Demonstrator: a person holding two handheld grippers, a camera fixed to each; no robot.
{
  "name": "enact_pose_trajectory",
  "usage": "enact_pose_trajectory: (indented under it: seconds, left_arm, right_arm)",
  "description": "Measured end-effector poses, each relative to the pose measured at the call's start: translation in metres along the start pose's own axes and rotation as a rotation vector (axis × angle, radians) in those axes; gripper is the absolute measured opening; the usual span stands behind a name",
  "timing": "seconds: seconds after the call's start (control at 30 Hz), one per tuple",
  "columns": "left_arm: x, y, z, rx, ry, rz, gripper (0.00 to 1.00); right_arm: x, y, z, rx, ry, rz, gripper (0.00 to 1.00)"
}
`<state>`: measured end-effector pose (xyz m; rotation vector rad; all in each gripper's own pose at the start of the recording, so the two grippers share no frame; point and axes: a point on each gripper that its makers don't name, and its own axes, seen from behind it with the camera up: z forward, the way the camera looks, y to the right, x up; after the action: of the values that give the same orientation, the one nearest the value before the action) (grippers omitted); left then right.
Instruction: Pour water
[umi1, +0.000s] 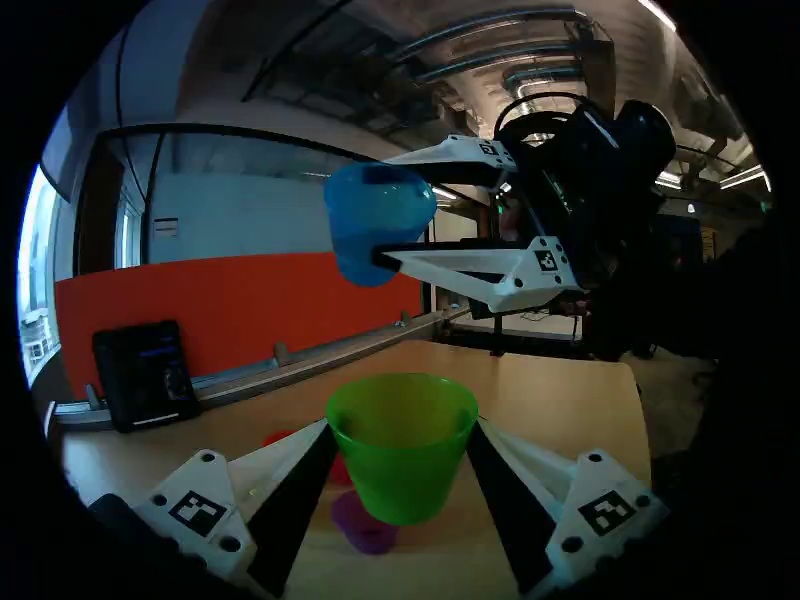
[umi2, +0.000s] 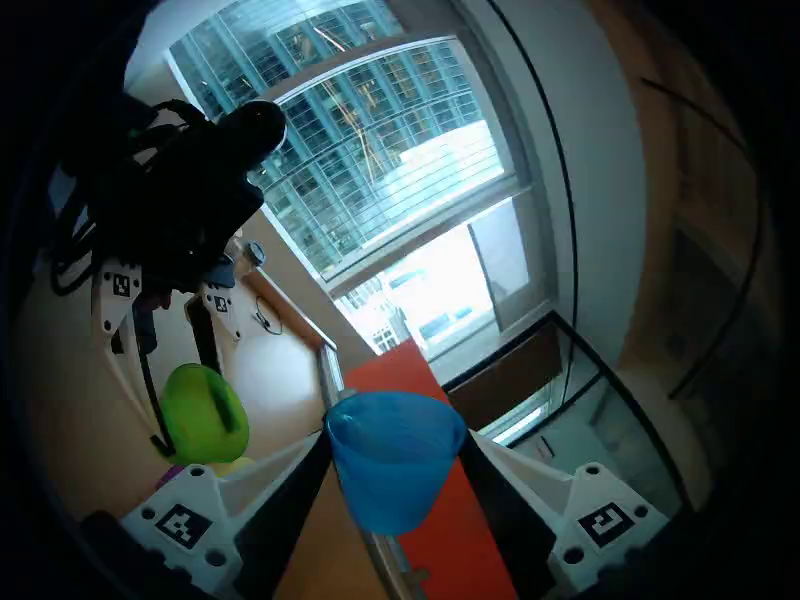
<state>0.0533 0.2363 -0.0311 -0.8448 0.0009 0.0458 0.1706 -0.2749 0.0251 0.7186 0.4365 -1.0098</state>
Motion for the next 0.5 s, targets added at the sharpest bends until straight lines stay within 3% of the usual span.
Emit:
enact_pose_trajectory:
  seconds: [0.5]
  left_arm:
    - [0.0066,0.0023,-0.0003,-0.013,0.013,0.003,0.86]
  right_arm:
    - [0.0083,0.0094,0.0072,-0.023,0.004,-0.143,0.92]
